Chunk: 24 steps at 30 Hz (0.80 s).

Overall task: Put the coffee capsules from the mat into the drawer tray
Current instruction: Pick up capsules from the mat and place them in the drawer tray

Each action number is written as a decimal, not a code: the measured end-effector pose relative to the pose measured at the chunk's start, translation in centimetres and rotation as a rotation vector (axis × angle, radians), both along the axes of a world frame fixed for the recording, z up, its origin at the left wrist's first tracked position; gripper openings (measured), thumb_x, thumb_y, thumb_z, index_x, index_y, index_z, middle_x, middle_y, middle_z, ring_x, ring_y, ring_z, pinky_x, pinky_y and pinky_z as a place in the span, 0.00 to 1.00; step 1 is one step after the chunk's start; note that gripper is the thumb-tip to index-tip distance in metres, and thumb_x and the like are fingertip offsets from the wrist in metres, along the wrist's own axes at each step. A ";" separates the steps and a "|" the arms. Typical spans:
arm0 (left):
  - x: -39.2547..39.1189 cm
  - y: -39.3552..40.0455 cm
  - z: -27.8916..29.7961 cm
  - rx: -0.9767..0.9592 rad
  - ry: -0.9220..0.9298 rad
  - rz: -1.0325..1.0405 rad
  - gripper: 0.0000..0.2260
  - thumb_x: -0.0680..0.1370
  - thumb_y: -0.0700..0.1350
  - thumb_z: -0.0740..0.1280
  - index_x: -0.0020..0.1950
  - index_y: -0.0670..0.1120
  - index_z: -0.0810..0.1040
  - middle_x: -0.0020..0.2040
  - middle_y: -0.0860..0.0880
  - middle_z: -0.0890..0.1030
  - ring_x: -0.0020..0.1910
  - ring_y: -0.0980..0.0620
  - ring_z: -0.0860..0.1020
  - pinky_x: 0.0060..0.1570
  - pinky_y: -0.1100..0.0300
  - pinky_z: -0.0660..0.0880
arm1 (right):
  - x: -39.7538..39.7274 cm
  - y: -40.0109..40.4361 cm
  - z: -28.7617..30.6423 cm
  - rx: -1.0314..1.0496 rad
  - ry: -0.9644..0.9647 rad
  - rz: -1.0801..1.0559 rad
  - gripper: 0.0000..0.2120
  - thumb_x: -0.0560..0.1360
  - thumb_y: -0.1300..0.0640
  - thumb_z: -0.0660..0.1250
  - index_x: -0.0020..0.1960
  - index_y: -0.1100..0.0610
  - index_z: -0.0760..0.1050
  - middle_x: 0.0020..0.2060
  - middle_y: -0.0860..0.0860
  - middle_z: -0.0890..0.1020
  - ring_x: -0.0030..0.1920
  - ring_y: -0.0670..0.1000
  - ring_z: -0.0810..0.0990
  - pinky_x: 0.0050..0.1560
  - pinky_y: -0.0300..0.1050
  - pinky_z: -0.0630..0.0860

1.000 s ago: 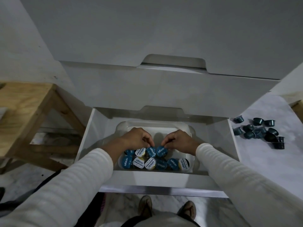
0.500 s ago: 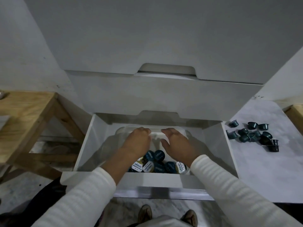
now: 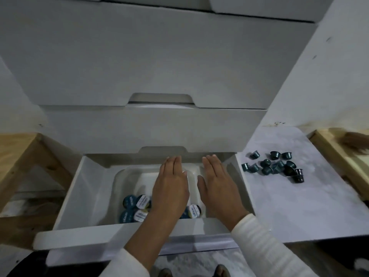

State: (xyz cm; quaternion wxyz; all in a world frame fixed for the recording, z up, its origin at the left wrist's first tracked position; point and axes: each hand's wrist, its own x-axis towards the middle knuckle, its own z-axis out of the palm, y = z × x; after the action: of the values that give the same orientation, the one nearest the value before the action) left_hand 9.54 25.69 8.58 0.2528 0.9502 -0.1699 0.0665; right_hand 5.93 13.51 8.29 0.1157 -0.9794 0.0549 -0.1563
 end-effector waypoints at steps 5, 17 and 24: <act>-1.5 -5.5 0.9 -0.025 0.001 -0.086 0.21 0.81 0.44 0.55 0.73 0.40 0.60 0.73 0.41 0.64 0.73 0.45 0.61 0.71 0.58 0.59 | -1.8 -5.3 0.3 0.052 -0.073 -0.041 0.23 0.75 0.52 0.53 0.64 0.65 0.71 0.62 0.61 0.76 0.64 0.58 0.74 0.61 0.49 0.73; -5.2 -22.7 0.0 -0.028 0.055 -0.130 0.18 0.75 0.44 0.67 0.64 0.41 0.73 0.59 0.44 0.79 0.59 0.47 0.78 0.55 0.58 0.76 | -4.6 -22.5 -2.7 0.153 -0.070 -0.076 0.18 0.73 0.58 0.65 0.62 0.63 0.73 0.58 0.58 0.79 0.59 0.56 0.78 0.55 0.45 0.77; -5.0 -29.0 -2.4 -0.089 0.310 0.046 0.18 0.81 0.46 0.53 0.71 0.46 0.63 0.66 0.45 0.71 0.65 0.49 0.69 0.61 0.59 0.68 | -3.8 -28.3 -5.7 0.330 0.063 -0.007 0.18 0.75 0.59 0.64 0.64 0.60 0.71 0.58 0.56 0.77 0.56 0.56 0.78 0.53 0.43 0.74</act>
State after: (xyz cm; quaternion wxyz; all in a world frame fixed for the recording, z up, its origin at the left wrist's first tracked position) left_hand 4.52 -3.28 6.17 0.3165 0.9404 -0.1040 -0.0679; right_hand 2.17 -14.78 2.62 0.2727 -0.9513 0.0870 -0.1146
